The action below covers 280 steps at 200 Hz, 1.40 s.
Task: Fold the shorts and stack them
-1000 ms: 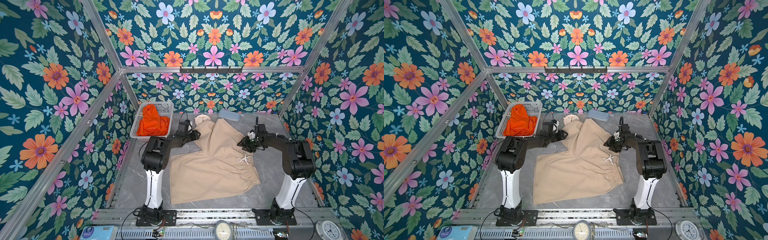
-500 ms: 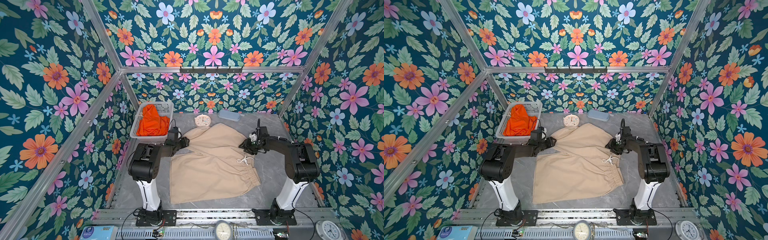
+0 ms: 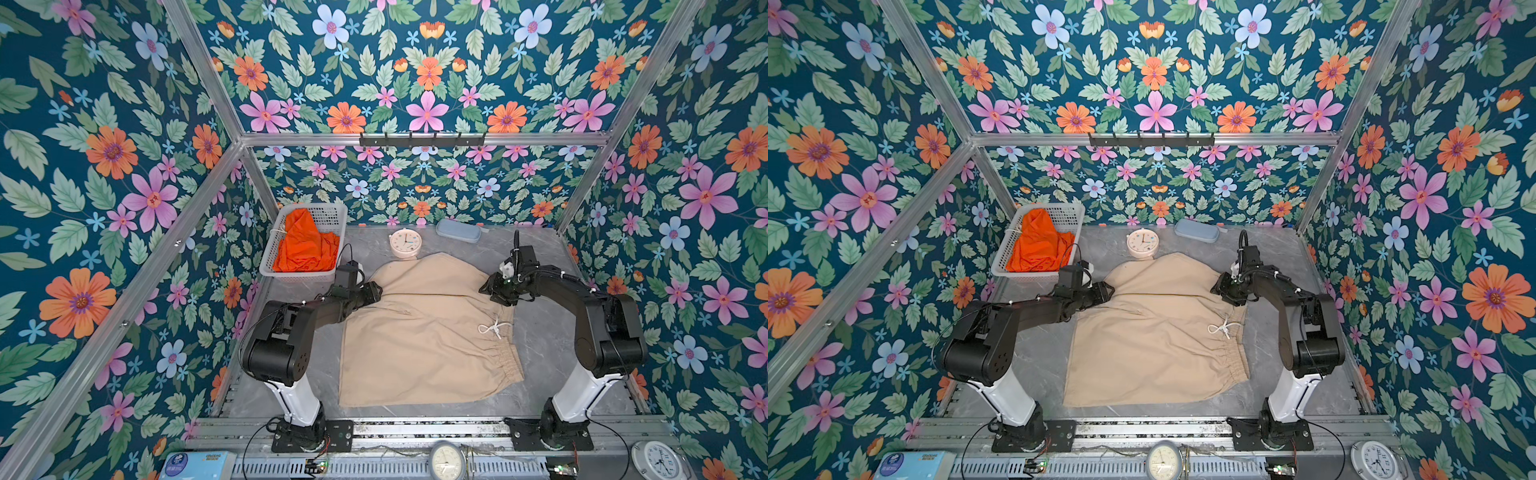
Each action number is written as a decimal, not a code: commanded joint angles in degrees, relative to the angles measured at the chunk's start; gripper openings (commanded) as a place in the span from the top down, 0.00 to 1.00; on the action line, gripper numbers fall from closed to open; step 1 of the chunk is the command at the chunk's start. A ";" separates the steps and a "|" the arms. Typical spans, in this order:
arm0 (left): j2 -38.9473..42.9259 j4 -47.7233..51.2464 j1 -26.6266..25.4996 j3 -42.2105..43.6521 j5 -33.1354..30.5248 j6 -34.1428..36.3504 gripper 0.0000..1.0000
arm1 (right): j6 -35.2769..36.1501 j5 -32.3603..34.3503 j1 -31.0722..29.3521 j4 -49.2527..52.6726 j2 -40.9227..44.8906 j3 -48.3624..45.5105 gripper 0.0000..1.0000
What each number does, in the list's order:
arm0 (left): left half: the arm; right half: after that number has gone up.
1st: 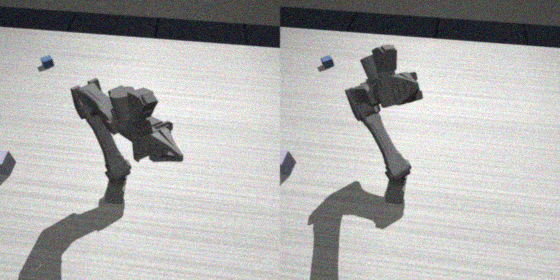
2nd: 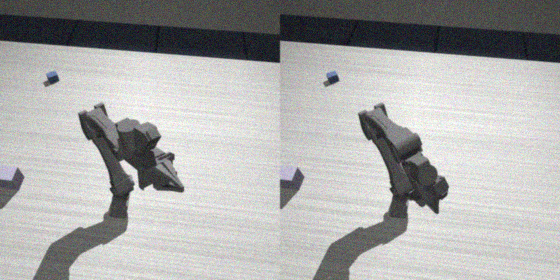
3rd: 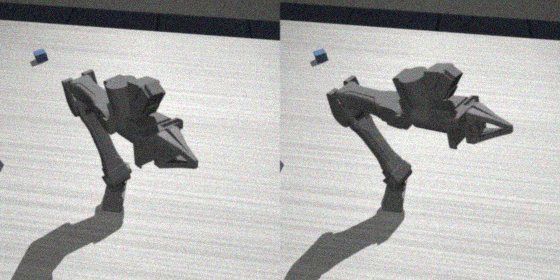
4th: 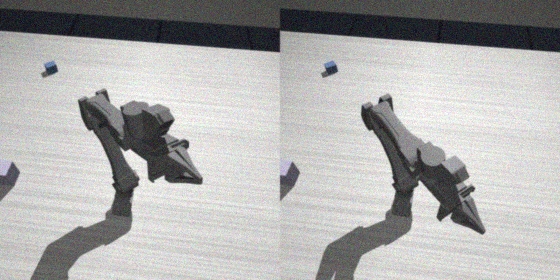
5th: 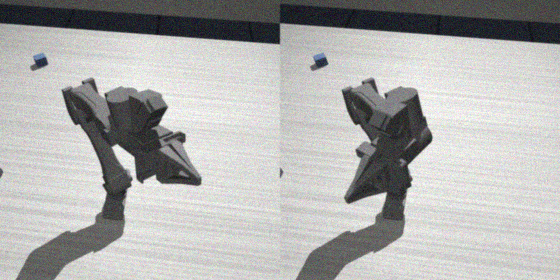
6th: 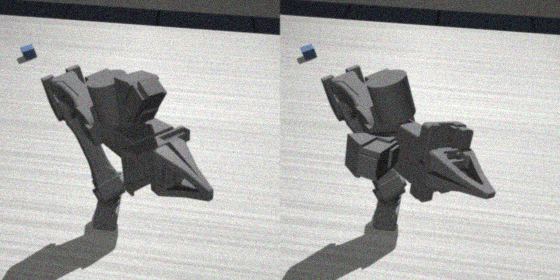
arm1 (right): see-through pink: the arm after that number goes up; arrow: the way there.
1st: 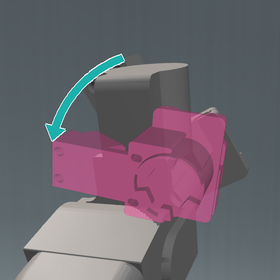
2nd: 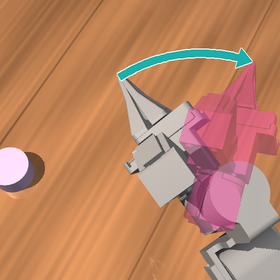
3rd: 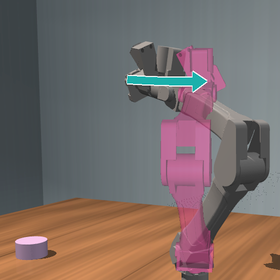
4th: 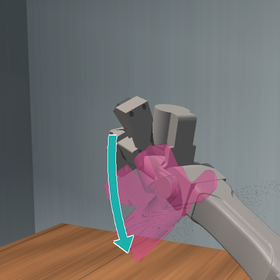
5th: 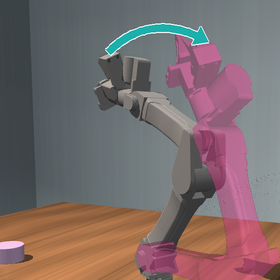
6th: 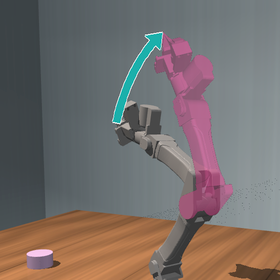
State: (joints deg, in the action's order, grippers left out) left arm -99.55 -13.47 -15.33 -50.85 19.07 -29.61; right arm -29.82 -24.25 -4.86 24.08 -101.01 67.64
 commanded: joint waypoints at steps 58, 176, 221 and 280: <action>-18.26 6.44 -4.00 -26.49 6.22 5.22 0.43 | 0.25 -3.35 -1.02 1.08 -8.76 8.43 0.49; -27.43 -0.85 0.68 -26.75 -1.35 -0.11 0.45 | 2.61 1.00 2.86 5.63 -16.43 10.12 0.49; -26.32 -0.77 2.12 -25.93 0.00 0.34 0.45 | 2.33 -1.58 0.94 6.52 -20.91 17.36 0.49; -15.77 -3.83 0.89 -20.34 2.41 0.03 0.43 | 4.48 -0.54 -0.18 11.39 -16.52 22.98 0.49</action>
State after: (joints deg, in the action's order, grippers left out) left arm -119.61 -16.64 -13.78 -72.12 20.88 -30.06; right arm -27.00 -26.61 -5.06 31.40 -120.92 89.38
